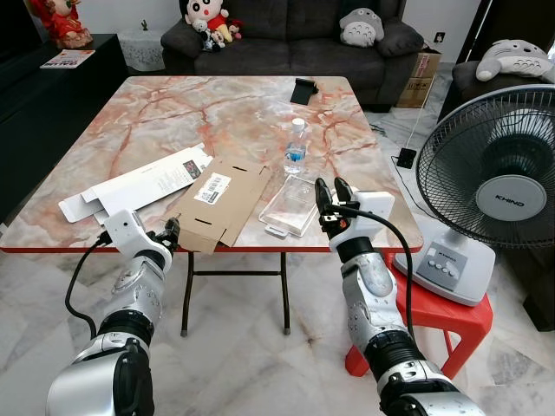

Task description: Picking trash to rubbish bin

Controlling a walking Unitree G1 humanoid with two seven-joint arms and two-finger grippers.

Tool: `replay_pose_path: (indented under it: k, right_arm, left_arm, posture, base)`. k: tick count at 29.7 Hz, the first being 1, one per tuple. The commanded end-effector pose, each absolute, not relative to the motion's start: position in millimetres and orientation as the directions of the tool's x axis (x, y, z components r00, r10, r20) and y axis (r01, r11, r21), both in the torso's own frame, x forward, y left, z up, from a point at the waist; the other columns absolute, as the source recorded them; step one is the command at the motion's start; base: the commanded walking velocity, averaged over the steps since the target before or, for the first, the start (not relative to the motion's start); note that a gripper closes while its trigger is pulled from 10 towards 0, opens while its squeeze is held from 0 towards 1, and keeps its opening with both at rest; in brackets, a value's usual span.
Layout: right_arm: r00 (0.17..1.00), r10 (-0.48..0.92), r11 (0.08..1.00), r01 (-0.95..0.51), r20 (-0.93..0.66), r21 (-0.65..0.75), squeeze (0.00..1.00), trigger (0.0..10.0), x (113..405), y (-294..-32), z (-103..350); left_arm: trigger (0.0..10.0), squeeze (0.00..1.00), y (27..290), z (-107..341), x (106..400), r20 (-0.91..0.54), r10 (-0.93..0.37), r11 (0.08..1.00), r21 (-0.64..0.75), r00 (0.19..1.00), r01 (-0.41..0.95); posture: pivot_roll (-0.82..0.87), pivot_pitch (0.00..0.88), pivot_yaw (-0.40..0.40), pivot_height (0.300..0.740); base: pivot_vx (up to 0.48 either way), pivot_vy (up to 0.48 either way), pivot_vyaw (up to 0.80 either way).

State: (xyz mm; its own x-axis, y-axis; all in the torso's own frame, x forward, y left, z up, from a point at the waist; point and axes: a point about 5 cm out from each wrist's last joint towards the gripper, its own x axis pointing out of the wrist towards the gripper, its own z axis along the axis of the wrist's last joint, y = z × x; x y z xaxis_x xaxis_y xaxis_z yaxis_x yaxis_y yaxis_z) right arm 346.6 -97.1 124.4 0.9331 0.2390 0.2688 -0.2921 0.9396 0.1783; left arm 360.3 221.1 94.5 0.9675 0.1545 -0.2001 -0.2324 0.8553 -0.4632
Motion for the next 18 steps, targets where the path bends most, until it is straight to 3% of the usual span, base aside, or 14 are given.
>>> replay_pose_path:
  k: [1,18]
  right_arm:
    - [0.926,0.246,0.937,-0.303,0.286,0.176,0.00,10.0,345,-95,128]
    - [0.928,0.236,0.939,-0.294,0.288,0.180,0.00,10.0,332,-98,125]
  left_arm:
    - [10.0,0.00,218,101,366,-0.202,0.146,0.839,-0.493,0.968,-0.230]
    - [10.0,0.00,224,107,371,-0.221,0.182,0.799,-0.534,0.958,-0.275]
  posture:
    - [0.04,0.045,-0.003,0.740]
    - [0.01,0.163,-0.011,0.740]
  base:
    - [0.000,0.000,0.00]
    - [0.000,0.000,0.00]
